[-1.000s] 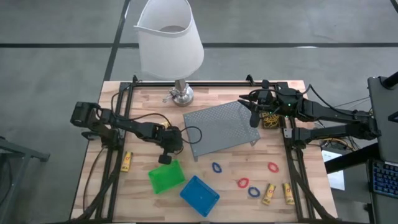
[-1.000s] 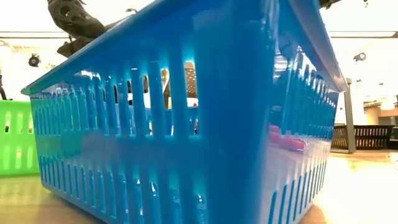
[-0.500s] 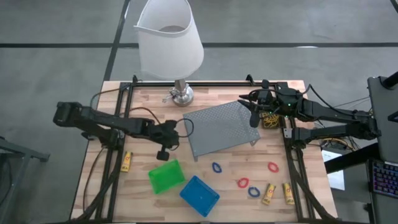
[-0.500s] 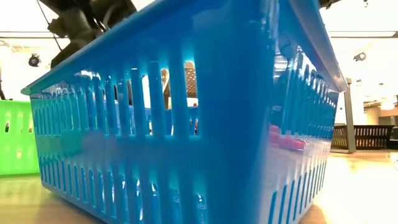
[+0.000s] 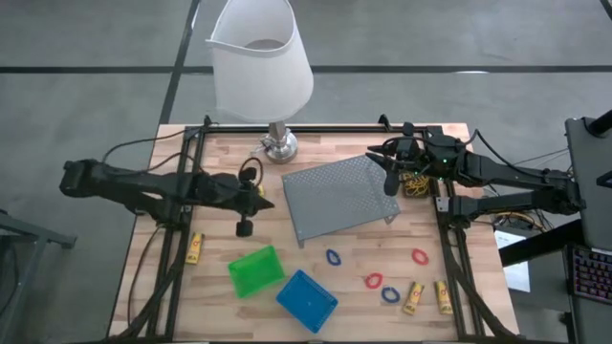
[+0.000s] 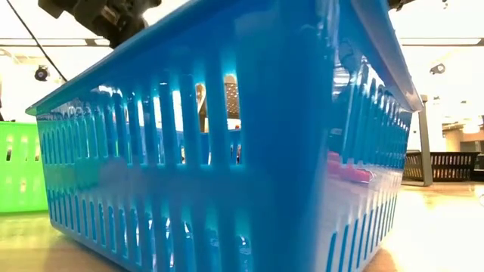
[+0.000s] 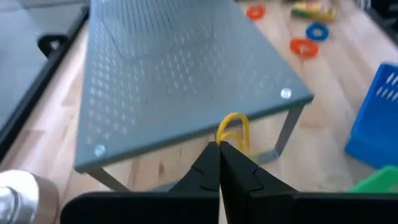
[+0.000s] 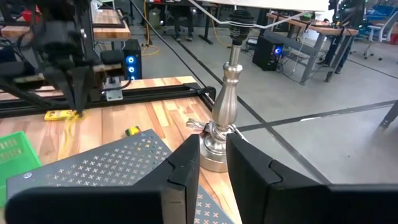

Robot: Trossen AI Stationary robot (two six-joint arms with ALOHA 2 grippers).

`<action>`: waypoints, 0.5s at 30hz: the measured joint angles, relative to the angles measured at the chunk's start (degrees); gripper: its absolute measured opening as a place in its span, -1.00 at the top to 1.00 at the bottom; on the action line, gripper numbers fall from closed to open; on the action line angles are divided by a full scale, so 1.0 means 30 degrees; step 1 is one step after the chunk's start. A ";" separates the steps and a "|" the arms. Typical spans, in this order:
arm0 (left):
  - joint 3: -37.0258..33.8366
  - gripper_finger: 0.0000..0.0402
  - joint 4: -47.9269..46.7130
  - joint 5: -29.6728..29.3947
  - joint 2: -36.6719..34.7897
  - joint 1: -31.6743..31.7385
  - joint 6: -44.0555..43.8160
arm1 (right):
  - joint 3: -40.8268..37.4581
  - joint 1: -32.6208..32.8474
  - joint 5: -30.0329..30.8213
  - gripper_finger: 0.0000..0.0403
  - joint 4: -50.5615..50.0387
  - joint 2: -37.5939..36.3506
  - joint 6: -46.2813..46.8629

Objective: Pick & Place Office Desk Supplies
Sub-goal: Put the yellow rubber band into the black basket

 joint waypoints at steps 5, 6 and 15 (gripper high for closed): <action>0.0023 0.99 0.1976 0.0000 -0.0325 0.0000 0.0157 | -0.0002 0.0005 0.0006 0.58 0.0000 0.0000 0.0000; 0.0023 0.99 0.2531 0.0000 -0.0282 0.0000 0.0222 | -0.0002 -0.0001 0.0006 0.58 0.0000 0.0000 0.0000; 0.0023 0.99 0.6167 0.0007 -0.0242 0.0000 0.2736 | 0.0001 0.0001 0.0006 0.61 0.0000 0.0000 0.0000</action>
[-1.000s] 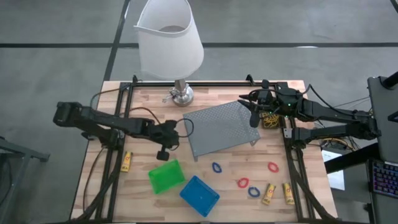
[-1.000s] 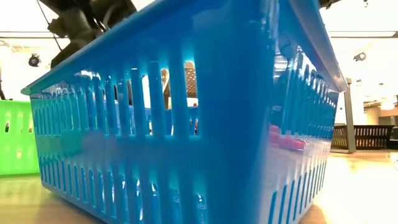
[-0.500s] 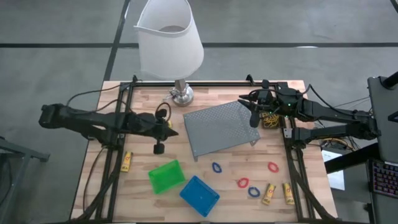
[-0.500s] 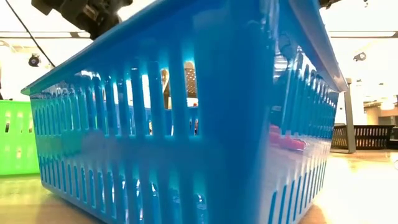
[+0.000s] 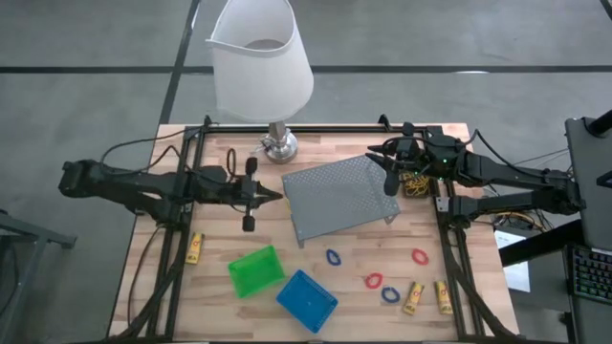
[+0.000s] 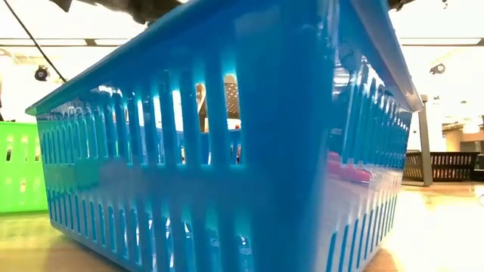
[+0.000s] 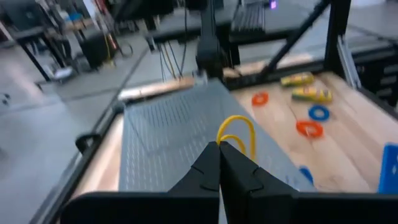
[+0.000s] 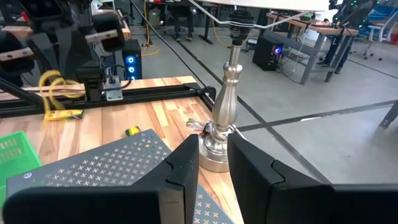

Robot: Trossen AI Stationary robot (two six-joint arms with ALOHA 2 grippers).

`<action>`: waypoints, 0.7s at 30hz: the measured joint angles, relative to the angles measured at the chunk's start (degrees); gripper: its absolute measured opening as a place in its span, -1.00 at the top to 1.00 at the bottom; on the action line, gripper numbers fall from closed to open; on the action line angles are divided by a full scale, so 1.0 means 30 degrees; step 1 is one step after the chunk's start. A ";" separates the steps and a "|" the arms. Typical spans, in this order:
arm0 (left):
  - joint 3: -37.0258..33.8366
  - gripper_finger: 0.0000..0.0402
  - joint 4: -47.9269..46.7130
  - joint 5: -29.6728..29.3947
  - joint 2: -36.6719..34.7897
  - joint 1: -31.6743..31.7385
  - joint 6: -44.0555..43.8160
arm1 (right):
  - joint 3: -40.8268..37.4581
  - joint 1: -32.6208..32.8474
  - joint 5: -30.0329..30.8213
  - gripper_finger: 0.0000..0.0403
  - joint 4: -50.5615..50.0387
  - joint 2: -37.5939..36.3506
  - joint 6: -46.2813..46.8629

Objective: Pick & Place Office Desk Supplies
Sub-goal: Put the yellow rubber band into the black basket

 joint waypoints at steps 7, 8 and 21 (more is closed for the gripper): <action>0.0007 0.99 0.1136 0.0011 0.0058 0.0000 0.1119 | -0.0003 0.0000 -0.0003 0.66 0.0000 0.0000 0.0000; 0.0007 0.99 0.1221 0.0072 0.0065 0.0000 0.1159 | -0.0003 0.0004 0.0000 0.66 -0.0002 0.0000 0.0000; -0.0015 0.99 0.3991 0.0510 0.0529 0.0015 0.1208 | -0.0003 -0.0001 -0.0005 0.58 0.0053 0.0000 0.0000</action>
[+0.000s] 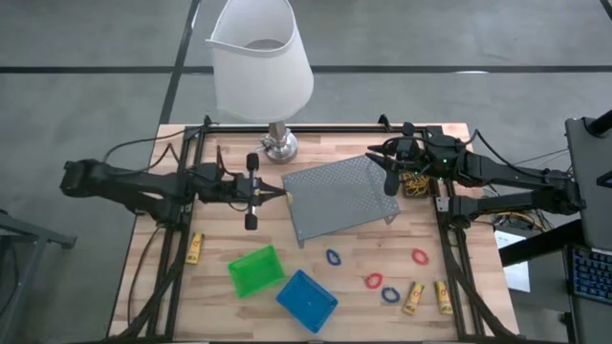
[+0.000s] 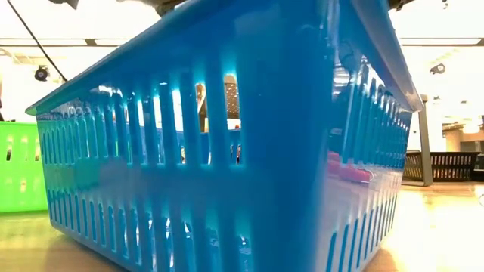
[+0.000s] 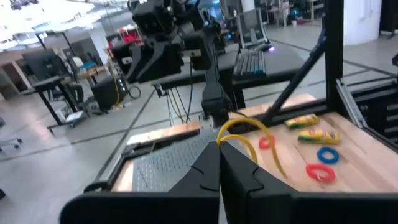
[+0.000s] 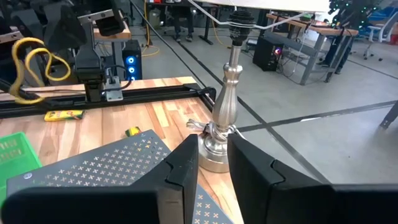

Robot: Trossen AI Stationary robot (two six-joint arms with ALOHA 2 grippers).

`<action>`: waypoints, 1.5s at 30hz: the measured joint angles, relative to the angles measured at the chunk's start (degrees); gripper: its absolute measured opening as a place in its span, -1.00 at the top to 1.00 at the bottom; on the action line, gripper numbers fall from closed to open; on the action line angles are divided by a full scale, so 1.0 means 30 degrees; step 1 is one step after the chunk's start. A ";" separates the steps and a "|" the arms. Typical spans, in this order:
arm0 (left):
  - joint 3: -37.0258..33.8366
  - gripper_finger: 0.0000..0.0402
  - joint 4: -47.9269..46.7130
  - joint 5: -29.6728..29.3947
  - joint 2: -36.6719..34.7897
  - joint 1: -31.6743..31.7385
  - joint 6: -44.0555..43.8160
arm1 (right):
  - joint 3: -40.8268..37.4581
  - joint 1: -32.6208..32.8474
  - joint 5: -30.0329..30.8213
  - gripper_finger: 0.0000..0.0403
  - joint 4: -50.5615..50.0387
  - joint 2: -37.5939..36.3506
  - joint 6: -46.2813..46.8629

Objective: Pick & Place Office Desk Supplies
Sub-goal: Put the yellow rubber band into the black basket

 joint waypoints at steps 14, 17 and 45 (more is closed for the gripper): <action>0.0305 0.99 0.4418 0.0000 0.4362 0.0000 0.3258 | 0.0000 -0.0010 0.0042 0.64 0.1433 0.0774 0.0541; 0.0631 0.99 0.5010 -0.0007 0.5028 0.0007 0.3427 | 0.0007 -0.0003 -0.1350 0.67 0.1525 0.1242 0.0848; 0.1064 0.99 0.4921 -0.0013 0.5729 0.0117 0.4245 | 0.0000 0.0413 -0.9882 -0.08 0.4632 0.6148 0.1595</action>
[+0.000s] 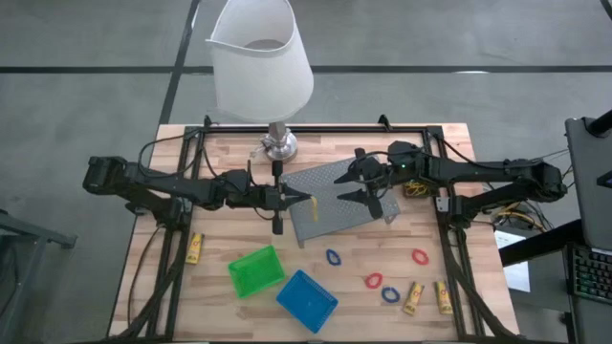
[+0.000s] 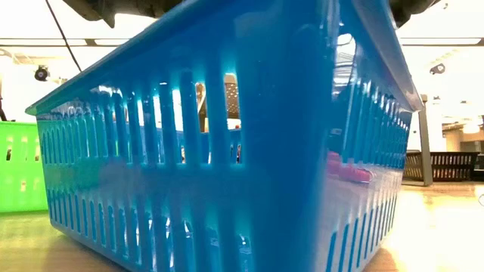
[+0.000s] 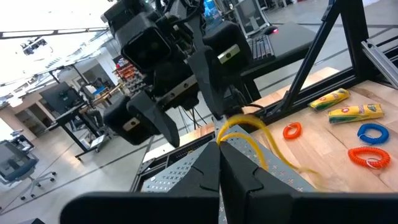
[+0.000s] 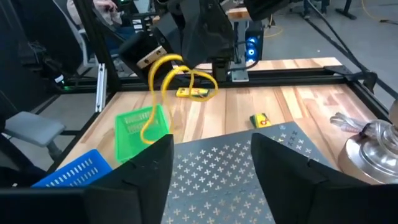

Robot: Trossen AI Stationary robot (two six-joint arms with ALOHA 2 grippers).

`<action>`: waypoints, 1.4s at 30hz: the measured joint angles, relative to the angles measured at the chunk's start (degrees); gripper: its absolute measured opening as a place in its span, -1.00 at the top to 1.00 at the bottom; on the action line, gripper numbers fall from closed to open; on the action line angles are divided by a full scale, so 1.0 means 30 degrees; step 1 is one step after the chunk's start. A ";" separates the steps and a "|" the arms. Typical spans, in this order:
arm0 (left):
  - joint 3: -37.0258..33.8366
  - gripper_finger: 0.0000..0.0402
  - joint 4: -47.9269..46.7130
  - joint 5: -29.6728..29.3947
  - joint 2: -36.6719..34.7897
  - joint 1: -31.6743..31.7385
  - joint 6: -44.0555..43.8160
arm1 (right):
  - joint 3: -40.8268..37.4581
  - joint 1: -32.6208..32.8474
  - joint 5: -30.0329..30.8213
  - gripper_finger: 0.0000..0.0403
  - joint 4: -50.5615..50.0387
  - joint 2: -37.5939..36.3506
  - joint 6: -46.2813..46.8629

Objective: Pick & Place Office Desk Supplies
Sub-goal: Put the yellow rubber band into the black basket

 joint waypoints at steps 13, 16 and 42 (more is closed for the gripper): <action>0.0000 0.99 -0.0018 0.0000 0.0000 0.0015 -0.0007 | 0.0000 0.0058 -0.0008 -0.24 0.2876 0.2723 -0.0143; -0.0007 0.99 -0.0084 -0.0002 0.0000 0.0015 -0.0007 | 0.0000 0.0058 -0.0609 -0.24 0.3510 0.2908 -0.0147; -0.0009 0.99 -0.0349 -0.0002 0.0000 0.0015 0.0000 | 0.0029 0.1134 -0.2872 -0.11 0.8831 0.5425 -0.0231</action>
